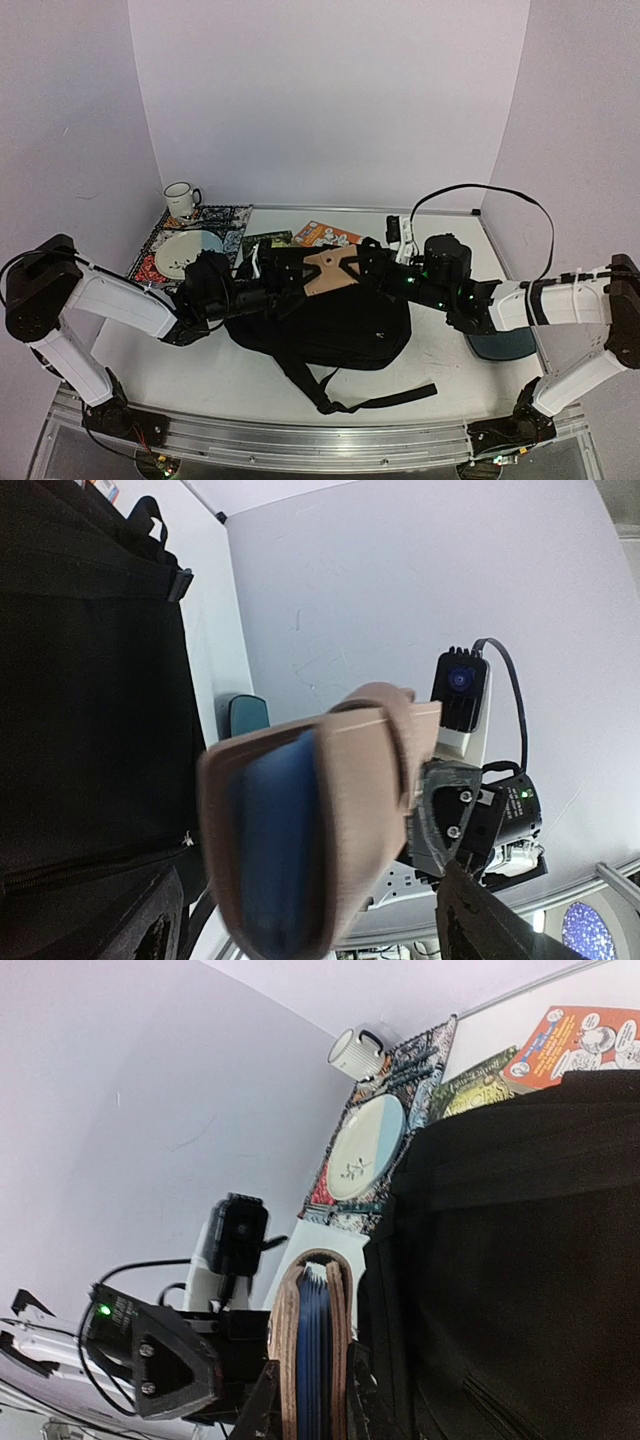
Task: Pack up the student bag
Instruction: Pass from the right arm to the left
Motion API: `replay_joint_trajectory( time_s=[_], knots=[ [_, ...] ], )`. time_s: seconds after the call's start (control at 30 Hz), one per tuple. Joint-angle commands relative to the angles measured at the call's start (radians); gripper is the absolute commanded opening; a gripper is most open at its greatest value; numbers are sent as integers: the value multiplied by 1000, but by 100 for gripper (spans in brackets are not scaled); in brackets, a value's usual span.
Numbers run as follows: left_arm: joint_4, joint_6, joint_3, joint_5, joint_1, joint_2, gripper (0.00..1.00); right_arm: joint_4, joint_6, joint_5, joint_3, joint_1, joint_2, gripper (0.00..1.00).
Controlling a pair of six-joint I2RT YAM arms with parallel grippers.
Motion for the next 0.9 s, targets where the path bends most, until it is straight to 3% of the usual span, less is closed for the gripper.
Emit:
replay_joint_trajectory(
  time_s=[0.0,0.37,0.5,0.63,0.87],
  knots=[
    [233,-101,9,1,0,63,86,191,43,19,13,6,-5,0],
    [305,-83,35,-13,-4,73,63,216,60,7,9,13,38,2],
    [314,-72,44,-10,-3,71,49,226,65,-2,1,20,56,5],
    [317,-53,31,-24,-2,60,41,225,58,-14,-7,23,66,8],
    [316,-15,-22,-39,18,33,13,123,-17,-28,-3,23,50,23]
  ],
)
